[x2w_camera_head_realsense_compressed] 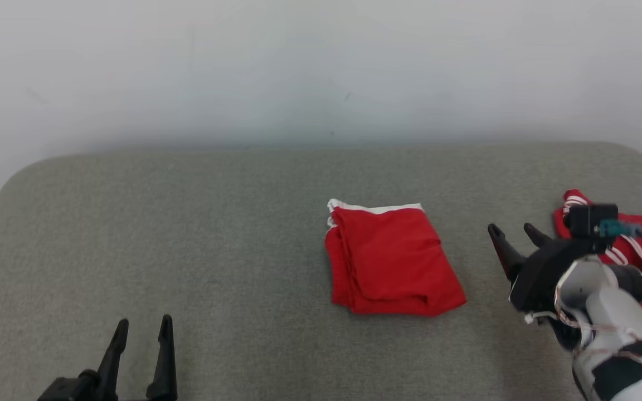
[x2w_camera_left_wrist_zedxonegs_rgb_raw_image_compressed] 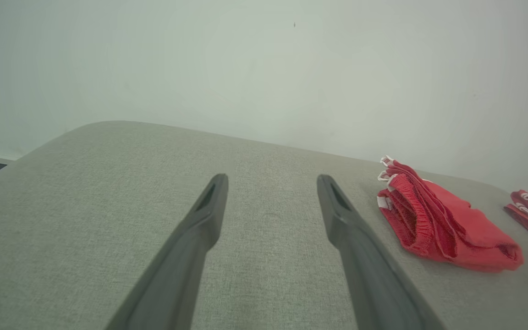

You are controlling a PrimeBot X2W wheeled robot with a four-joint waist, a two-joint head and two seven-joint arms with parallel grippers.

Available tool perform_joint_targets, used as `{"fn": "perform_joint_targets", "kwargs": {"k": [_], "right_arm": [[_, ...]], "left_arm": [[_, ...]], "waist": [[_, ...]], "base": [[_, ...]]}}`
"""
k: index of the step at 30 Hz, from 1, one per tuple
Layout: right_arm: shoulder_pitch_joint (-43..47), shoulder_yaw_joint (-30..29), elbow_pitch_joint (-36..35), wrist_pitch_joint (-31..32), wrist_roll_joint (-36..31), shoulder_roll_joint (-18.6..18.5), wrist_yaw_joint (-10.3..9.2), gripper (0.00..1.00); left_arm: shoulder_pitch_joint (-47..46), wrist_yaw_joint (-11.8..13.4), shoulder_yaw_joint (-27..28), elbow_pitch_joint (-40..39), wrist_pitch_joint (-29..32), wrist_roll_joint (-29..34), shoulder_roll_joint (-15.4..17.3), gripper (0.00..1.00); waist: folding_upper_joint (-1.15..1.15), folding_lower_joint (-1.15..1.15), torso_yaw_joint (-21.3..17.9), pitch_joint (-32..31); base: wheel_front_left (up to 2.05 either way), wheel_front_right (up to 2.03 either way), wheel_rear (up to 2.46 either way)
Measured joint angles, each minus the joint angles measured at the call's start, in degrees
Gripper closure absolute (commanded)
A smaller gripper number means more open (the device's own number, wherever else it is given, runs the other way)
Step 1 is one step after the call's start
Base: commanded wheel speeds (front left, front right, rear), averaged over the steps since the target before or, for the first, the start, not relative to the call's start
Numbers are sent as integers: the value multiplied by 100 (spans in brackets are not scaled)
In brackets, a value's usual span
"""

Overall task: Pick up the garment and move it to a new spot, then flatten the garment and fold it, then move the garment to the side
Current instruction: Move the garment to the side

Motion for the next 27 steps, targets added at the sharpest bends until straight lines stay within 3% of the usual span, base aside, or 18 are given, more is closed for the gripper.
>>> {"fn": "perform_joint_targets", "kwargs": {"k": [8, 18, 23, 24, 25, 26, 27], "right_arm": [[-995, -504, 1184, 1523, -11, 269, -8, 0], [-1546, -1150, 2339, 1638, -591, 485, -9, 0], [-1688, -1080, 2542, 1901, -755, 560, -32, 0], [-1704, -1026, 2542, 1947, -783, 560, -41, 15], [-1707, -942, 2524, 1976, -822, 561, -42, 83], [-1707, -826, 2487, 2029, -873, 561, -42, 100], [-1708, -715, 2436, 2071, -928, 561, -41, 100]], "left_arm": [[-383, -1, -344, -132, -1, -73, -5, 0], [-660, -1, -524, -172, 0, -201, -9, 0], [-672, -1, -522, -183, -1, -234, -8, 0], [-672, -1, -527, -187, -1, -248, -9, 0], [-671, -1, -527, -187, -1, -253, -8, 0], [-670, -1, -541, -187, -1, -254, -8, 0], [-669, -1, -552, -192, -1, -254, -9, 0]], "waist": [[0, 0, 499, 477], [1, 1, 1095, 1082], [-1, 0, 1261, 1243], [-1, 0, 1266, 1250], [0, -1, 1260, 1250], [0, -1, 1247, 1245], [0, 0, 1227, 1238]], "base": [[0, 0, 0], [0, 0, 0], [0, 0, 0], [0, 0, 0], [0, 0, 0], [0, 0, 0], [0, 0, 0]]}}
